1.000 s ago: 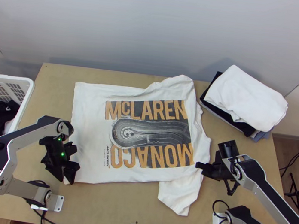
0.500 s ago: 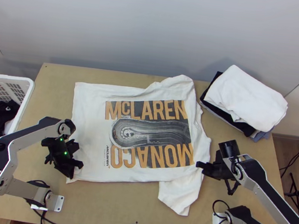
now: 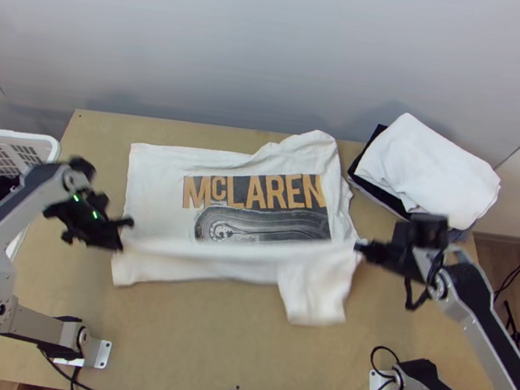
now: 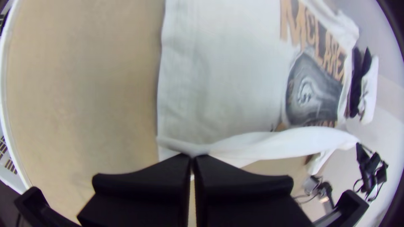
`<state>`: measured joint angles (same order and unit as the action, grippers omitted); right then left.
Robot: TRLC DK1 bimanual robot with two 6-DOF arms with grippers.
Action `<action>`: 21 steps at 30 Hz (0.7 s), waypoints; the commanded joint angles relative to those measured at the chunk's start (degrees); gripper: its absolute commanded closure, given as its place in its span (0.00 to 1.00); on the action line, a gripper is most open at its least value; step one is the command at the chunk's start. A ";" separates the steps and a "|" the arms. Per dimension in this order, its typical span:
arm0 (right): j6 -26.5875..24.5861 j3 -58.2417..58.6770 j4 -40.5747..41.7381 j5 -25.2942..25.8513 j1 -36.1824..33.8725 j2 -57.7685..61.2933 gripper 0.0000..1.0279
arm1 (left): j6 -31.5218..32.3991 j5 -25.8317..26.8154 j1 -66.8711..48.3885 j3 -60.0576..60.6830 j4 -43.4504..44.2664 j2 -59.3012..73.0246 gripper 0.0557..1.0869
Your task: Fold the t-shirt
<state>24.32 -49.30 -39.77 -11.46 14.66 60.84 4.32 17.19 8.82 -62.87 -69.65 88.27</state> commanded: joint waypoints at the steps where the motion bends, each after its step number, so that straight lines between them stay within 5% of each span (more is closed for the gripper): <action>1: -0.06 -17.23 3.65 0.04 -3.05 10.18 0.97 | 12.82 0.91 4.10 -17.37 4.08 -0.11 0.96; 5: 0.12 -28.31 3.91 0.04 -3.84 18.44 0.97 | 21.17 0.65 4.80 -27.13 9.53 0.50 0.96; 16: 1.35 -73.31 -4.44 0.04 -4.02 36.81 0.97 | 28.82 -6.03 7.70 -65.80 11.46 7.36 0.96; 21: 3.55 -82.89 -3.30 0.13 -4.81 31.53 0.97 | 29.96 -10.69 8.85 -65.45 25.00 -3.45 0.96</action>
<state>25.93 -114.67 -42.41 -11.62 10.61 92.79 31.79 11.84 16.10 -119.70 -55.40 92.03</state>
